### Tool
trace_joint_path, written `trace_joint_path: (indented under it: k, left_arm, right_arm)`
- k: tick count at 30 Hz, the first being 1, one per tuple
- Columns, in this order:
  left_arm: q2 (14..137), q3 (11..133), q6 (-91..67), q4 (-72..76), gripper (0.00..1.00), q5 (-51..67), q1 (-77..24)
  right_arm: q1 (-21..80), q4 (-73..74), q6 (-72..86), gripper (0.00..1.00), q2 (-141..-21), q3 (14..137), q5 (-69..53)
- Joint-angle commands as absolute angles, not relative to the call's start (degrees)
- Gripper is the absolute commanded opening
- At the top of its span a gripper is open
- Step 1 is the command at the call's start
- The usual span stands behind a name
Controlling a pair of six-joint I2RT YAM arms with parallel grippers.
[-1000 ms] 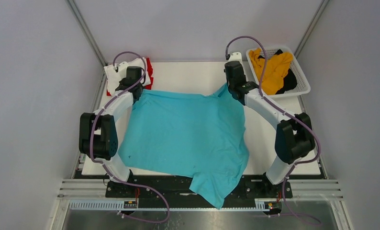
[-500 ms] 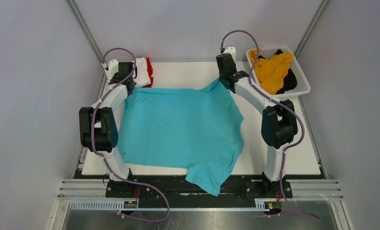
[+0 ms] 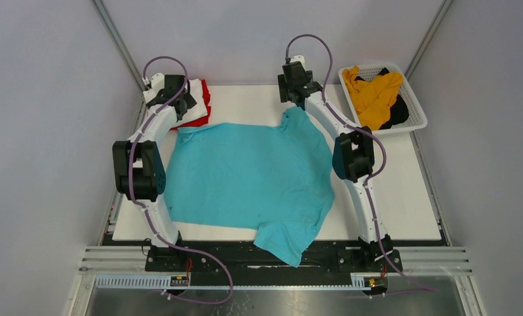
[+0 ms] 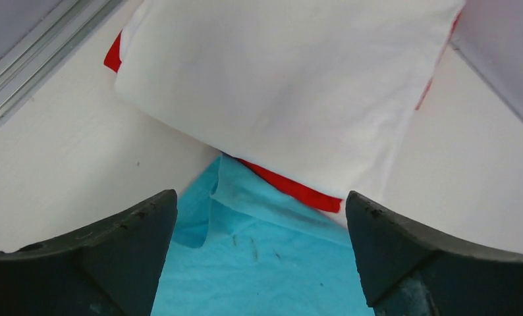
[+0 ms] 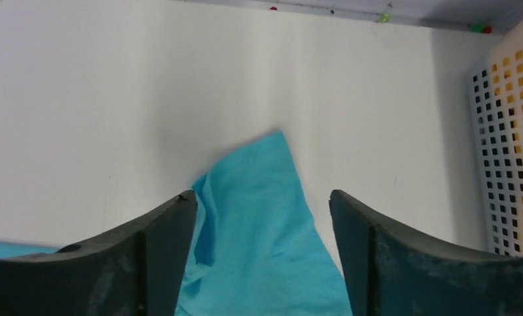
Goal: Fold and stack the t-shirts
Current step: Flatten out the tshirt
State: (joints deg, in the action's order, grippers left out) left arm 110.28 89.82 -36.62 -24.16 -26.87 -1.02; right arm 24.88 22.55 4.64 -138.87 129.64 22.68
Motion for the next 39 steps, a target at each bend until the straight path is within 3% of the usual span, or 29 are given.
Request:
trace_joint_path:
  k: [1, 6, 11, 15, 24, 33, 39]
  left_arm:
    - [101.1, 87.0, -37.0, -23.3, 0.99, -22.6, -0.9]
    - [94.3, 77.3, -38.0, -18.9, 0.99, -12.5, -1.5]
    - [92.8, 69.0, -38.9, -14.7, 0.99, -2.7, -5.4]
    - [93.5, 64.2, -39.8, -13.0, 0.99, 0.8, -10.0]
    - [92.4, 52.4, -44.7, -9.2, 0.99, 4.1, -16.8]
    - [89.3, 43.8, -50.8, -8.3, 0.99, 4.4, -24.2]
    - [85.2, 39.8, -55.4, -8.9, 0.99, 4.4, -30.5]
  right_arm:
    - [24.5, 29.9, 6.3, 0.86, -133.2, 130.1, 22.5]
    - [24.5, 29.1, 11.4, 0.98, -121.0, 109.3, 20.7]
    - [24.4, 23.2, 19.7, 1.0, -108.3, 85.6, 10.0]
    - [24.4, 20.7, 23.8, 1.0, -102.9, 74.2, 1.6]
    - [23.1, 22.5, 27.3, 1.0, -101.5, 63.9, -1.4]
    - [11.0, 20.2, 30.9, 1.0, -98.5, 56.0, -11.6]
    - [8.6, 21.9, 29.0, 1.0, -97.7, 54.8, -17.9]
